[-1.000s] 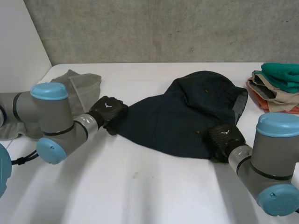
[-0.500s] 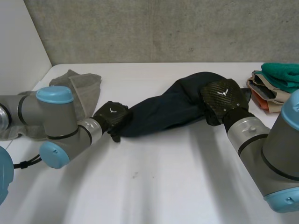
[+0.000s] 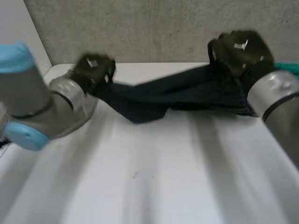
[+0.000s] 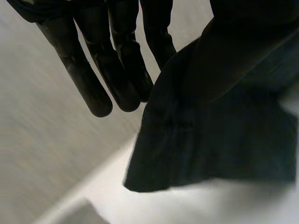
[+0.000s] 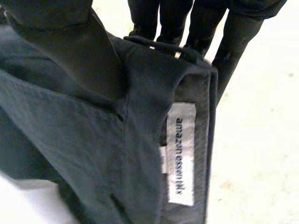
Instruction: Fold the laundry.
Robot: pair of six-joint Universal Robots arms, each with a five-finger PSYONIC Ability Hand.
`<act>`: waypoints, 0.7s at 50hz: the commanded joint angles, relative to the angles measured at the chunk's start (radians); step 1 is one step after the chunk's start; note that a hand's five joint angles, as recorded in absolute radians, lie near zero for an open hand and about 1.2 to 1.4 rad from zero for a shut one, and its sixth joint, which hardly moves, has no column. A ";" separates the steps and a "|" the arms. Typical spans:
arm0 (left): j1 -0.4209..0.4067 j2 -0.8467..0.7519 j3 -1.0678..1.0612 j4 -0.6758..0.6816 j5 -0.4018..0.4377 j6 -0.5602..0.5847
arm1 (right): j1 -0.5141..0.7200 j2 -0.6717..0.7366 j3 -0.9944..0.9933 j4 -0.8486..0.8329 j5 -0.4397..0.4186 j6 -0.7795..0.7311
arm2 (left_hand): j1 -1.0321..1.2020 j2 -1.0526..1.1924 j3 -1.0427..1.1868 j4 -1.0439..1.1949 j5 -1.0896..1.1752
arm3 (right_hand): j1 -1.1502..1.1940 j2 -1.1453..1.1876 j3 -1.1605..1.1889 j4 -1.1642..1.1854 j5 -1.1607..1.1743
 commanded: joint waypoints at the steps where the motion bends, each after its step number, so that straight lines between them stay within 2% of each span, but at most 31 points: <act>1: 0.011 0.346 -0.031 0.019 -0.033 -0.085 | 0.001 -0.055 -0.218 0.139 0.000 -0.016 | 0.234 0.202 0.208 0.199 0.243 | 0.275 0.217 0.211 0.200 0.210; 7: 0.017 0.570 0.001 0.045 -0.071 -0.143 | 0.001 -0.182 -0.331 0.172 0.002 -0.016 | 0.234 0.202 0.208 0.199 0.243 | 0.275 0.217 0.211 0.200 0.210; 11: 0.027 0.644 0.061 0.051 -0.106 -0.155 | 0.004 -0.241 -0.380 0.204 0.008 -0.016 | 0.234 0.202 0.208 0.199 0.243 | 0.275 0.217 0.211 0.200 0.210; 18: 0.028 0.637 0.120 0.051 -0.100 -0.154 | -0.002 -0.219 -0.399 0.244 0.011 -0.001 | 0.234 0.202 0.208 0.199 0.243 | 0.275 0.217 0.211 0.200 0.210; 29: 0.033 0.181 0.127 0.084 -0.093 -0.136 | -0.030 0.089 -0.308 0.196 0.006 0.079 | 0.234 0.202 0.208 0.199 0.243 | 0.275 0.217 0.211 0.200 0.210; 35: 0.033 -0.087 0.181 0.177 -0.093 -0.057 | -0.048 0.328 -0.308 0.057 0.019 0.085 | 0.234 0.202 0.208 0.199 0.243 | 0.275 0.217 0.211 0.200 0.210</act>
